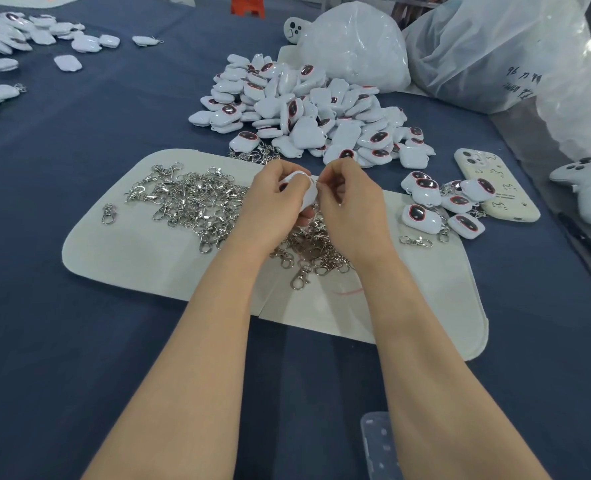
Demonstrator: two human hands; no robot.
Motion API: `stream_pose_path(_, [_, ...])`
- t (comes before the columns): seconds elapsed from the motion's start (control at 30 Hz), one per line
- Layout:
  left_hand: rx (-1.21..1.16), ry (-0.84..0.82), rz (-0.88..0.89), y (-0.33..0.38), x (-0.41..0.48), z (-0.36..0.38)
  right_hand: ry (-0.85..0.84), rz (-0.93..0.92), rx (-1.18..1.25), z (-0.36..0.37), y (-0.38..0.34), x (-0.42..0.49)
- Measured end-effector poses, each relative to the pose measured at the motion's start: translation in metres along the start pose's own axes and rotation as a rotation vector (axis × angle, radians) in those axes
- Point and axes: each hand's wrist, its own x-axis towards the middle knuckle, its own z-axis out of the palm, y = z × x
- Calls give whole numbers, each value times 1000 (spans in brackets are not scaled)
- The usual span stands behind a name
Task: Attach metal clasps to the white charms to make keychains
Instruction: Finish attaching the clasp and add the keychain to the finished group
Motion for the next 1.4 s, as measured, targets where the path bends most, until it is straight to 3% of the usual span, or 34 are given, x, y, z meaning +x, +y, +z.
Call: stream_pose_path(1.4, [79,7,30,-9,4,0,22,13,-32,4,-6,0])
